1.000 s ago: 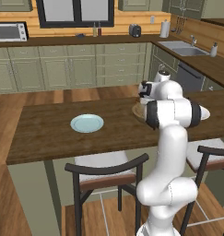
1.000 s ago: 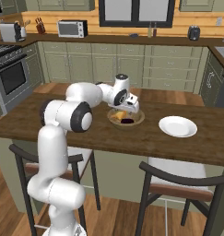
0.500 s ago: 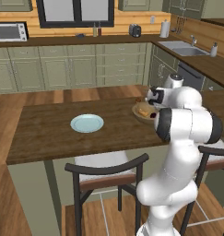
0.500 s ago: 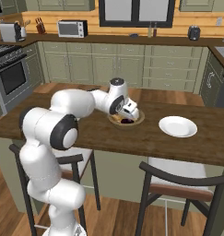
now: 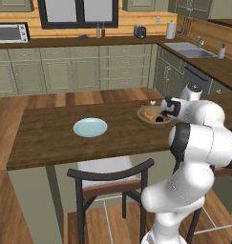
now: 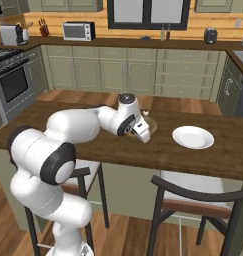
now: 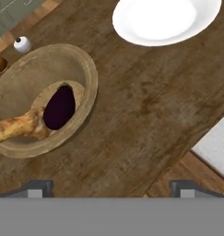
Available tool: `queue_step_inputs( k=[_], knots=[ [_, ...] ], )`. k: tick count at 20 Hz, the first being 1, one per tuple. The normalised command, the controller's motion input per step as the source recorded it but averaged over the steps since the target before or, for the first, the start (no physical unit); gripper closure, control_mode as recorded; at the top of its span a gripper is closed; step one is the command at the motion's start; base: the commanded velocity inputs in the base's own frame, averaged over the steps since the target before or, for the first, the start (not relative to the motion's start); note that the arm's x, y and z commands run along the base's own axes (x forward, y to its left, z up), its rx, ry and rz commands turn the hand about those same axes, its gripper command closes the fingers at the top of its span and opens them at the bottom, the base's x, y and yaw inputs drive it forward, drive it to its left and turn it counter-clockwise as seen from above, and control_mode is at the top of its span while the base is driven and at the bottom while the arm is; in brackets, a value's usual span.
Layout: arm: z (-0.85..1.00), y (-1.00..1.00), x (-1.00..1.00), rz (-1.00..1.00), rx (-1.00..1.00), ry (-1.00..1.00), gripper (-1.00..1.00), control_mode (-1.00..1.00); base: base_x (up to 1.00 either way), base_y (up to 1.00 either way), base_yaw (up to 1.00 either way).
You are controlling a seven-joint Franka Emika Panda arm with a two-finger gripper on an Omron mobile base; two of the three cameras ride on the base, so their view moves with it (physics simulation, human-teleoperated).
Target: Pick the chicken drumstick and eggplant from their plates and place them in the bowl. Then put the bowl in the fridge.
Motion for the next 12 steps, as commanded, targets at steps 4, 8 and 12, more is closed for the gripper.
queue_step_inputs(
  k=[4,8,12],
  knots=[
    [-0.01,-0.35,0.00,0.05,0.15,-0.04,-1.00,-1.00,0.00,0.00,0.00],
    [-0.05,-0.40,0.07,0.10,0.13,-0.01,-1.00,-1.00,0.00,0.00,0.00],
    [-0.21,-0.18,0.39,0.16,0.11,0.00,-1.00,-1.00,0.00,0.00,0.00]
  ],
)
